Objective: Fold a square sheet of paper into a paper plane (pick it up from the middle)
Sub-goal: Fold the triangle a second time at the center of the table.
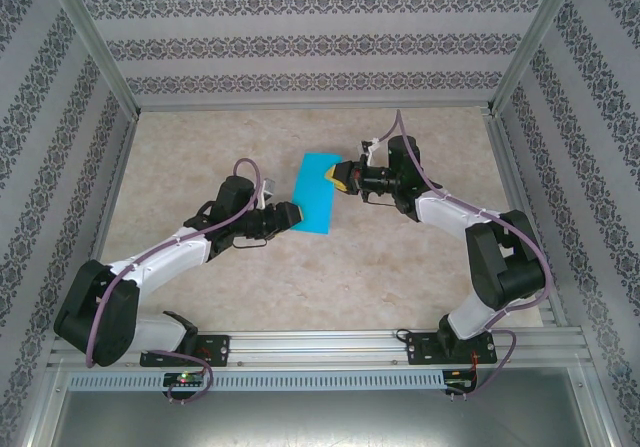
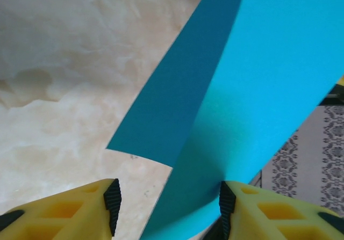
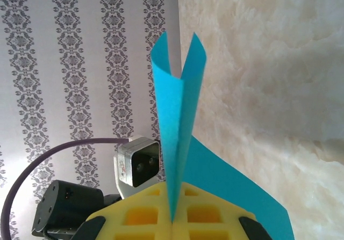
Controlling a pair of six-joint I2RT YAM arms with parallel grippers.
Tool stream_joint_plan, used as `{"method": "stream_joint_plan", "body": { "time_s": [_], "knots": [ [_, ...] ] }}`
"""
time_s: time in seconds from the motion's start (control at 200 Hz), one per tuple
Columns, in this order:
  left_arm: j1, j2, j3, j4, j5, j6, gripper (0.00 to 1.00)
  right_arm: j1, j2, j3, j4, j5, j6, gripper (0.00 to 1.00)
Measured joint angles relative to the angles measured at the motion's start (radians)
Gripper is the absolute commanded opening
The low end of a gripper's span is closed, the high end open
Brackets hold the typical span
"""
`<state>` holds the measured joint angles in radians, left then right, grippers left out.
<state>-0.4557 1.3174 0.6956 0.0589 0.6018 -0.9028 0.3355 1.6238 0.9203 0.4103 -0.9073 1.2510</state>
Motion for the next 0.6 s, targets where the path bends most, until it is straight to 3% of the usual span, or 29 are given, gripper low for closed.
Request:
{"method": "stream_joint_plan", "body": {
  "time_s": [0.28,0.6],
  "knots": [
    [0.0,-0.03,0.006,-0.05,0.016,0.009,0.35,-0.007,0.0,-0.033,0.005,0.0,0.004,0.0],
    [0.0,-0.035,0.042,-0.152,0.016,0.063,0.13,-0.007,0.0,-0.042,0.009,0.0,0.004,0.0]
  ]
}}
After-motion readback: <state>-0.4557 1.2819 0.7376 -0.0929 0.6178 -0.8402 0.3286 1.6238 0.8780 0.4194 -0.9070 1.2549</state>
